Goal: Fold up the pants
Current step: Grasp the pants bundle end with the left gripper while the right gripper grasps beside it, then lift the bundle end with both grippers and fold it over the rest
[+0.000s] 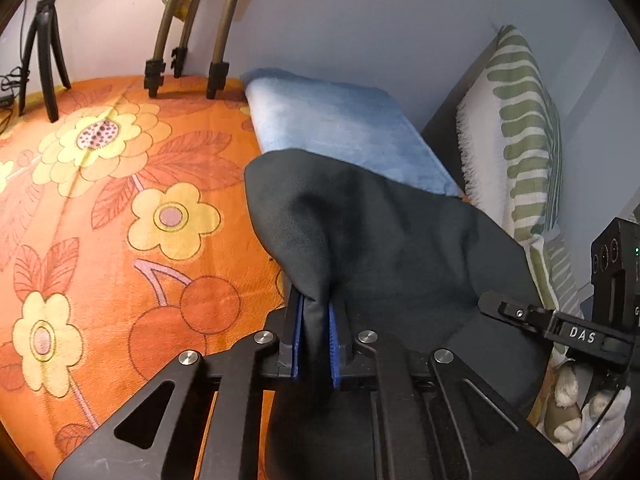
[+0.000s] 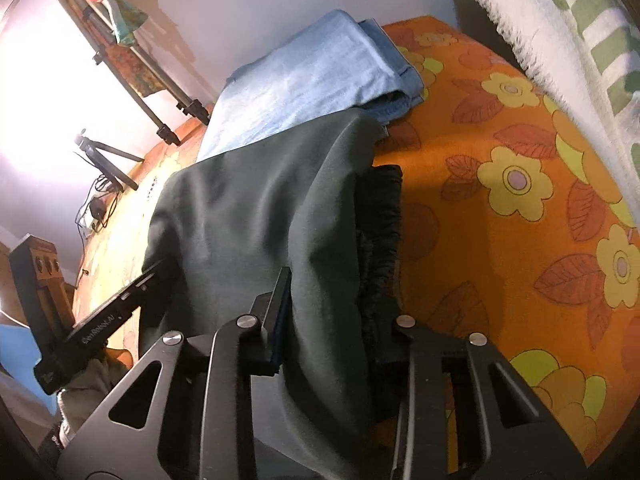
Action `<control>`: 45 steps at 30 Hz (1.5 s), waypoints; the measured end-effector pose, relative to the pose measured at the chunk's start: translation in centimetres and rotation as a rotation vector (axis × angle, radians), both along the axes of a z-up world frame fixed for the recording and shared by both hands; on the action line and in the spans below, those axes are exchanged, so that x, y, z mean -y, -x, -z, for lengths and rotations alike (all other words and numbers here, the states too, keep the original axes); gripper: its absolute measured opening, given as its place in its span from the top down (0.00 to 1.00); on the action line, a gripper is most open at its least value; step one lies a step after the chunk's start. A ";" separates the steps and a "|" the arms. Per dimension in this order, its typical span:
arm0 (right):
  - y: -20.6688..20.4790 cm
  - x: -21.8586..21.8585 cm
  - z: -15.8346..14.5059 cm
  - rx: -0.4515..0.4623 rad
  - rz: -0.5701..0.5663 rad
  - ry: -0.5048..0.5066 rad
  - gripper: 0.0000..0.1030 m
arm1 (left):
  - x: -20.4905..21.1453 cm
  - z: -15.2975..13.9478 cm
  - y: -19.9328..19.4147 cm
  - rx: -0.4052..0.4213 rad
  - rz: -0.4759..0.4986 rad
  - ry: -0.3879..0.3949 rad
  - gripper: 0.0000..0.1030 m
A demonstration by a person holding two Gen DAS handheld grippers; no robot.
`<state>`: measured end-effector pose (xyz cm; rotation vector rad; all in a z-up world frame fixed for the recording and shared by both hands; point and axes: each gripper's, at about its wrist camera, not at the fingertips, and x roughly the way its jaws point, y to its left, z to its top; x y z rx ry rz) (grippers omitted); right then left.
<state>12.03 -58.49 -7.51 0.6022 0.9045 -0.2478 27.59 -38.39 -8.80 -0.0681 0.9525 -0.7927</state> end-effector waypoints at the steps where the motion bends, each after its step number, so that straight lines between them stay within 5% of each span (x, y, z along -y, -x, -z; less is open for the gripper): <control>1: 0.0 -0.3 -0.2 -0.001 -0.003 0.010 0.70 | -0.2 -0.3 0.1 0.006 0.000 0.006 0.92; 29: 2.9 -5.8 -10.9 0.187 -0.044 0.227 0.74 | -2.5 -8.9 4.4 0.217 0.036 0.172 0.92; 45: 3.6 -6.9 -12.9 0.219 -0.040 0.262 0.74 | -2.5 -10.6 5.3 0.240 0.059 0.207 0.92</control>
